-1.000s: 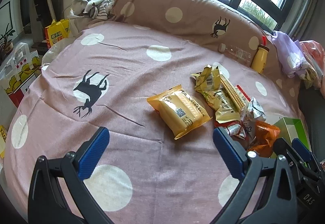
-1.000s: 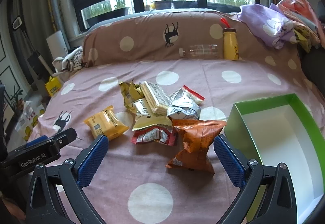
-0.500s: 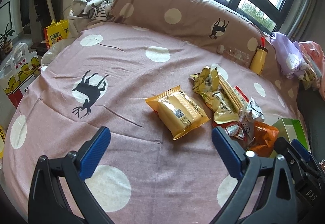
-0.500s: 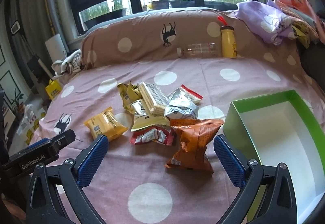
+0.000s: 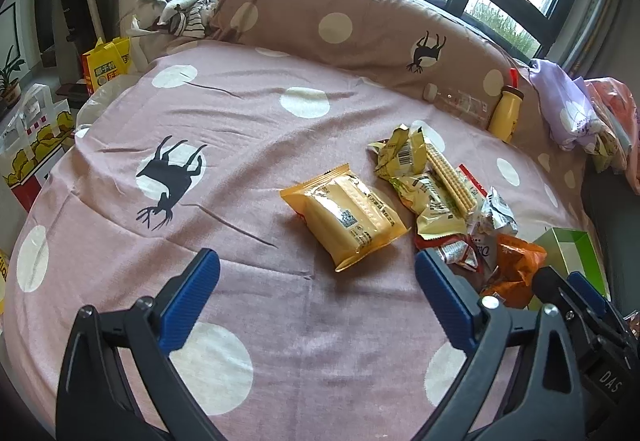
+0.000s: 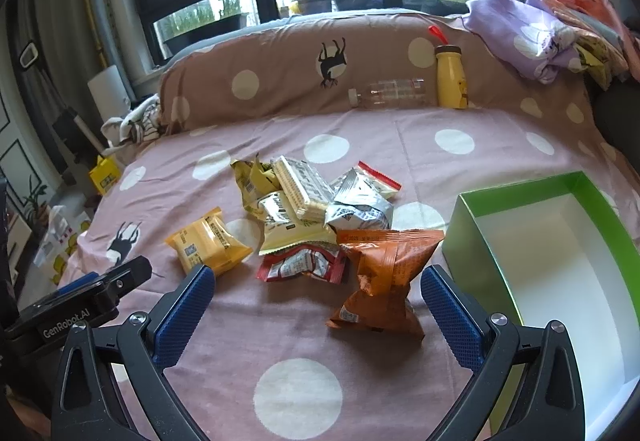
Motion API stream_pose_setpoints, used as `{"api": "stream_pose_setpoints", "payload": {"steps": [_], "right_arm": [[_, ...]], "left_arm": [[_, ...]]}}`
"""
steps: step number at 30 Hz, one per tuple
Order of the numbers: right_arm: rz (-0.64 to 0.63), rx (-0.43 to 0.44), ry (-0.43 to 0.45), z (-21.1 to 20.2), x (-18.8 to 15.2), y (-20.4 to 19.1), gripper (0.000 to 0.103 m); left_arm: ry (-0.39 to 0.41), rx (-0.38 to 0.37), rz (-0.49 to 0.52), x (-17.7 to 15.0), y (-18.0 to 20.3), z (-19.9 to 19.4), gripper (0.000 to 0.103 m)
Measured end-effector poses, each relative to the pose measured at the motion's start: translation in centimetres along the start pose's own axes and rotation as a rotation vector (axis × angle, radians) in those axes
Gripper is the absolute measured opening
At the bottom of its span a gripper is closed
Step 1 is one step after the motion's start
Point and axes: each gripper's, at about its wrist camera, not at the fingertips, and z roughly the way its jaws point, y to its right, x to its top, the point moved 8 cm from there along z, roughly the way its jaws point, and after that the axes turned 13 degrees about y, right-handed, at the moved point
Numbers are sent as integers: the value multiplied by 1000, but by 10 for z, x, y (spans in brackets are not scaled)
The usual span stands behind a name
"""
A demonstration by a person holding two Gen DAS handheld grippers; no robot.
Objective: Organize snacks
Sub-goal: 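Move the right tool toward the orange chip bag in the snack pile, then close the right gripper on the orange chip bag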
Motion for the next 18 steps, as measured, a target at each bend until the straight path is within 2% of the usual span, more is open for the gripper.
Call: {"api": "stream_pose_setpoints", "payload": {"steps": [4, 12, 18], "right_arm": [[54, 46, -17, -2, 0, 1, 102], [150, 58, -74, 1, -3, 19, 78], [208, 34, -126, 7, -10, 31, 76]], "left_arm": [[-13, -32, -9, -2, 6, 1, 89], [-61, -136, -37, -12, 28, 2, 77], [-102, -192, -14, -23, 47, 5, 68]]}}
